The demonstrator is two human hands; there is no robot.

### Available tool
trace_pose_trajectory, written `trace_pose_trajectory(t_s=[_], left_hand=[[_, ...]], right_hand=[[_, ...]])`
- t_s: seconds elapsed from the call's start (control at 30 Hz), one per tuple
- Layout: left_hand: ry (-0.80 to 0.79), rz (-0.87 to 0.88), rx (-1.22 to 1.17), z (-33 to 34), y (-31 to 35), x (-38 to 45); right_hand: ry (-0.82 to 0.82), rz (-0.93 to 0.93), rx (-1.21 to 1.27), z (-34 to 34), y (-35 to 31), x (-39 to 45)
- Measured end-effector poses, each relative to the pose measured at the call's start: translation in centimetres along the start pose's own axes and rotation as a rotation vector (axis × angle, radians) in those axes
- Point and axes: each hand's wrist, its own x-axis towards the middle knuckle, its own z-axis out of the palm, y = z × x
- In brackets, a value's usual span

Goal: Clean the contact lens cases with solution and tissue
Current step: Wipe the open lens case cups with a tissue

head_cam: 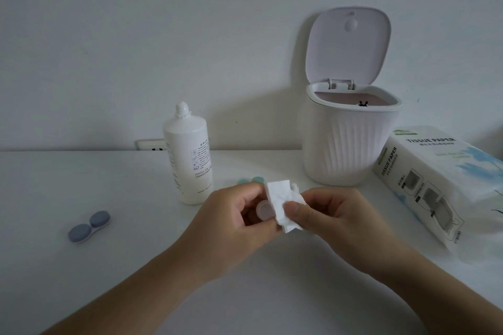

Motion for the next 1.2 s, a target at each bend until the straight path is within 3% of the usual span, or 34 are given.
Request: trace_pose_trajectory(t_s=[0.2,0.47,0.67,0.87,1.0,1.2], left_hand=[[0.093,0.083,0.041,-0.3,0.1,0.1],[-0.011,0.077,0.099,-1.0,0.0,0.2],[0.161,0.076,-0.007,0.5,-0.4,0.2],[0.126,0.073,0.058,0.2,-0.8,0.3],[-0.035,0.054,0.094,-0.7,-0.9,0.2],[0.017,0.054,0.099,-0.6,-0.8,0.2]], right_hand=[[0.045,0.088,0.085,-0.6,-0.1,0.2],[-0.207,0.166,0.096,-0.9,-0.1,-0.1],[-0.075,0.089,0.168,-0.7,0.1,0.2],[-0.106,0.070,0.072,-1.1,0.4,0.1],[-0.217,0.092,-0.008,-1.2,0.6,-0.3],[-0.022,-0.025,0.026,-1.4,0.3,0.1]])
